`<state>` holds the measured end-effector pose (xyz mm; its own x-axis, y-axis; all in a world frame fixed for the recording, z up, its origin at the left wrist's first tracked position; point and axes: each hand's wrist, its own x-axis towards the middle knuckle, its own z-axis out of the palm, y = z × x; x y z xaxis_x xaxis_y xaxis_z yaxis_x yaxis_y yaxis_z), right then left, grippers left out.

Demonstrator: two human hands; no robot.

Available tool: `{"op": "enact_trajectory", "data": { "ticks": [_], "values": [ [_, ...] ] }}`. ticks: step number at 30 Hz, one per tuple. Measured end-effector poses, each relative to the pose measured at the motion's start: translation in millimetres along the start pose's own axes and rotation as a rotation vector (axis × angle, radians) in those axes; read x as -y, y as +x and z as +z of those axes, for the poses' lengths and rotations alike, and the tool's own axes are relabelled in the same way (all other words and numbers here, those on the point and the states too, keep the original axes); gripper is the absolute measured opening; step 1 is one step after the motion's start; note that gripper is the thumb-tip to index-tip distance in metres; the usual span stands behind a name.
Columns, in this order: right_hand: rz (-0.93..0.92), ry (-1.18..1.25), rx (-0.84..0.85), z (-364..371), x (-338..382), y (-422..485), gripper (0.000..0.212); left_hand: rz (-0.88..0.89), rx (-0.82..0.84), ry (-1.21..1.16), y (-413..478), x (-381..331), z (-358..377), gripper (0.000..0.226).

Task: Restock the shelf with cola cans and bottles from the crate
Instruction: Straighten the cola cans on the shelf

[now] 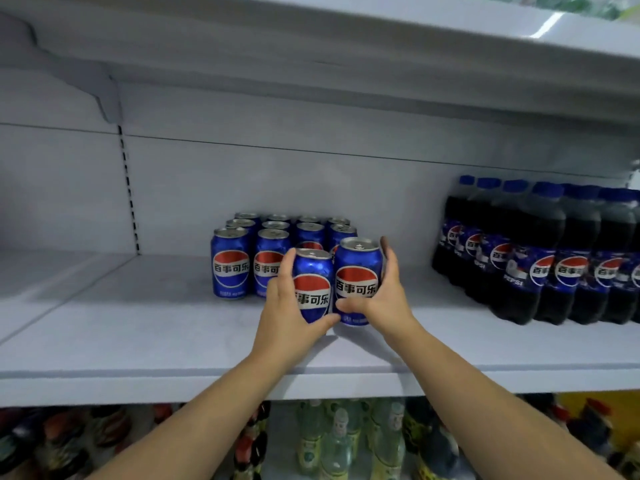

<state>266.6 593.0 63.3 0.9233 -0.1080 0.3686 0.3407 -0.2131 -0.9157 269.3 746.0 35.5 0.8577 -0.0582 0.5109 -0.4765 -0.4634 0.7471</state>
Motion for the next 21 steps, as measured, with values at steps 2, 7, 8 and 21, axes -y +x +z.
{"op": "enact_trajectory", "data": {
  "ticks": [2, 7, 8, 21],
  "values": [
    [0.019, 0.013, 0.023, -3, -7, 8, 0.118, -0.020, -0.003, 0.020, 3, -4, 5, 0.116],
    [0.021, 0.032, 0.082, -14, -20, 24, 0.115, -0.093, -0.033, 0.041, 14, -11, 22, 0.118],
    [0.017, 0.031, 0.082, -17, -23, 27, 0.114, -0.102, -0.036, 0.042, 16, -11, 26, 0.119],
    [0.039, -0.103, 0.372, -52, -36, 30, 0.120, -0.094, -0.041, 0.220, 6, -10, 25, 0.111]
  ]
}}
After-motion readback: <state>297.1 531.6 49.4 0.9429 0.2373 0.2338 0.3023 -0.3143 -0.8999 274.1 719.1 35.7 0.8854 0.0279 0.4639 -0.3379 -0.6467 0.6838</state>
